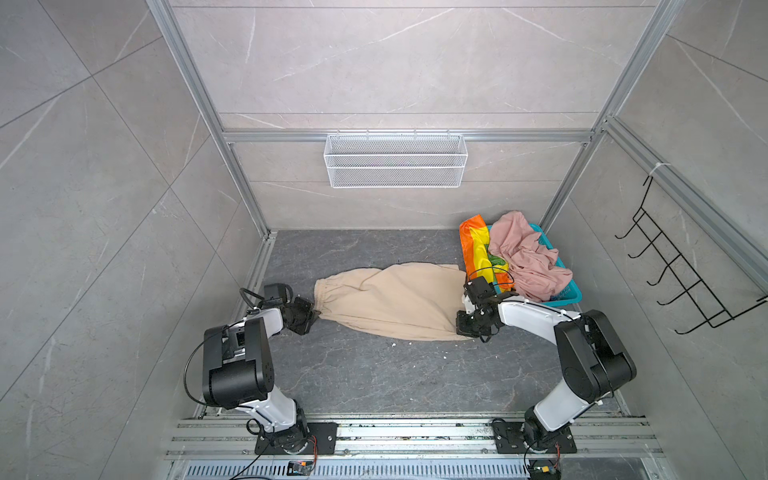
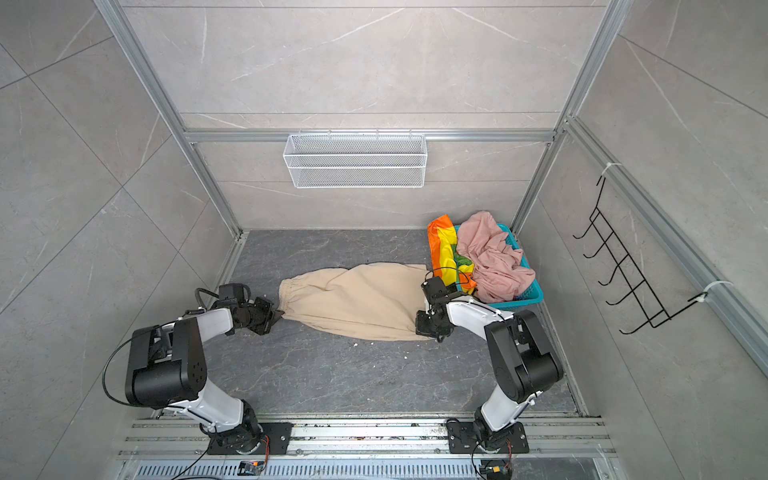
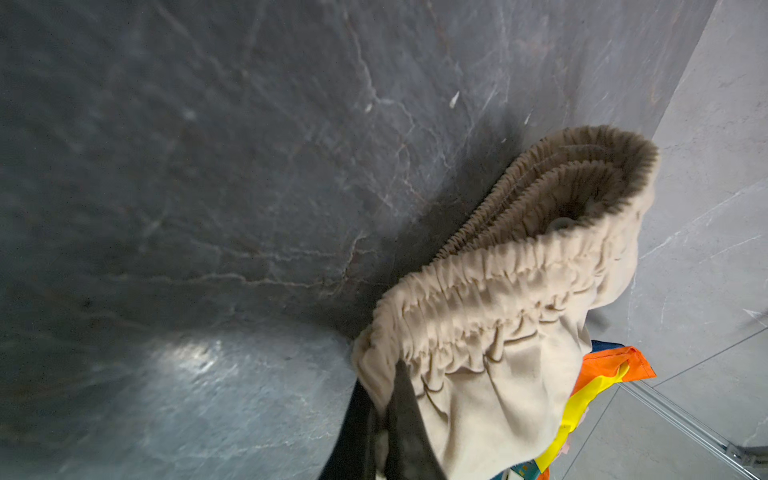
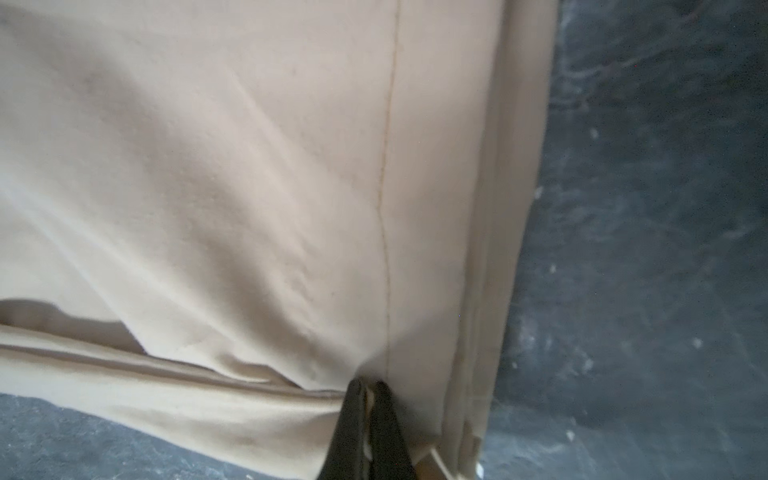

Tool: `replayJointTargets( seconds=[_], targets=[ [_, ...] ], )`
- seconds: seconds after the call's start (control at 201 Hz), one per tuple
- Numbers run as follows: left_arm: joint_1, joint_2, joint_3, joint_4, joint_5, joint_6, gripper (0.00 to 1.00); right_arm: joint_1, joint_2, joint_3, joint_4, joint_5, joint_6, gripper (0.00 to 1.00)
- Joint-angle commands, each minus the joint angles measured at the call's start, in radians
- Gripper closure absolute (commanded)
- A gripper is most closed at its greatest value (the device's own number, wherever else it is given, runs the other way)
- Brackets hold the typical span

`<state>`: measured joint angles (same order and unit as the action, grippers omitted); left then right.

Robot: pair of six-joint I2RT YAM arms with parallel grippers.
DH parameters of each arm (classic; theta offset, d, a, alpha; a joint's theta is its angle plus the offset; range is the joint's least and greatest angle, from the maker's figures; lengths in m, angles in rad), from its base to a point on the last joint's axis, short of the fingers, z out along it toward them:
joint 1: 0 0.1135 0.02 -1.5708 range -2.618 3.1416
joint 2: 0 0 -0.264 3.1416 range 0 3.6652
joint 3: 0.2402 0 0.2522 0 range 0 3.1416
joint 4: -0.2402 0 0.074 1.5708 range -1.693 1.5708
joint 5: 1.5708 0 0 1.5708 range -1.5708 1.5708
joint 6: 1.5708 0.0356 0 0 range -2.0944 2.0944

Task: Fold and stack the shorts

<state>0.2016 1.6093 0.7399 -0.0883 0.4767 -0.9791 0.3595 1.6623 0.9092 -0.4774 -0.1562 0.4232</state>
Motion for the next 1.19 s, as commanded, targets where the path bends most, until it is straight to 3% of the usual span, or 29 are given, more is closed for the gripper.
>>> replayJointTargets(
  seconds=[0.0, 0.194, 0.214, 0.239, 0.259, 0.319, 0.399, 0.503, 0.608, 0.717, 0.902, 1.061, 1.186],
  targets=[
    [0.013, -0.049, 0.035, 0.008, -0.011, 0.048, 0.83, -0.007, -0.011, 0.01, -0.041, 0.037, -0.021, 0.88],
    [0.013, -0.14, 0.162, -0.217, -0.095, 0.168, 0.39, -0.012, -0.141, 0.149, -0.183, 0.017, -0.043, 0.48],
    [0.013, -0.153, 0.173, -0.237, -0.118, 0.183, 0.29, -0.014, -0.148, 0.169, -0.201, 0.018, -0.046, 0.43],
    [0.013, -0.171, 0.186, -0.262, -0.153, 0.202, 0.05, -0.018, -0.155, 0.202, -0.219, 0.017, -0.048, 0.37],
    [0.013, -0.187, 0.197, -0.28, -0.181, 0.216, 0.01, -0.022, -0.157, 0.229, -0.229, 0.015, -0.048, 0.33],
    [0.013, -0.231, 0.216, -0.281, -0.225, 0.235, 0.01, -0.034, -0.145, 0.311, -0.243, -0.008, -0.041, 0.21],
    [-0.018, -0.235, 0.242, -0.198, -0.124, 0.17, 0.01, -0.041, -0.071, 0.418, -0.216, -0.076, -0.009, 0.09],
    [-0.148, -0.11, 0.285, -0.064, 0.034, 0.023, 0.01, -0.037, 0.074, 0.49, -0.072, -0.25, 0.101, 0.01],
    [-0.262, 0.008, 0.303, -0.001, 0.048, -0.017, 0.01, -0.017, 0.214, 0.536, 0.074, -0.333, 0.195, 0.01],
    [-0.309, 0.066, 0.234, 0.071, 0.018, -0.039, 0.01, -0.017, 0.352, 0.623, 0.074, -0.329, 0.184, 0.01],
    [-0.282, 0.097, 0.11, 0.078, -0.002, 0.0, 0.01, -0.07, 0.509, 0.741, -0.003, -0.284, 0.099, 0.01],
    [-0.252, 0.11, 0.087, -0.001, -0.035, 0.079, 0.01, -0.113, 0.534, 0.805, -0.092, -0.187, 0.015, 0.01],
    [-0.246, 0.055, 0.131, -0.106, -0.087, 0.16, 0.01, -0.126, 0.428, 0.756, -0.103, -0.133, -0.032, 0.01]
  ],
)
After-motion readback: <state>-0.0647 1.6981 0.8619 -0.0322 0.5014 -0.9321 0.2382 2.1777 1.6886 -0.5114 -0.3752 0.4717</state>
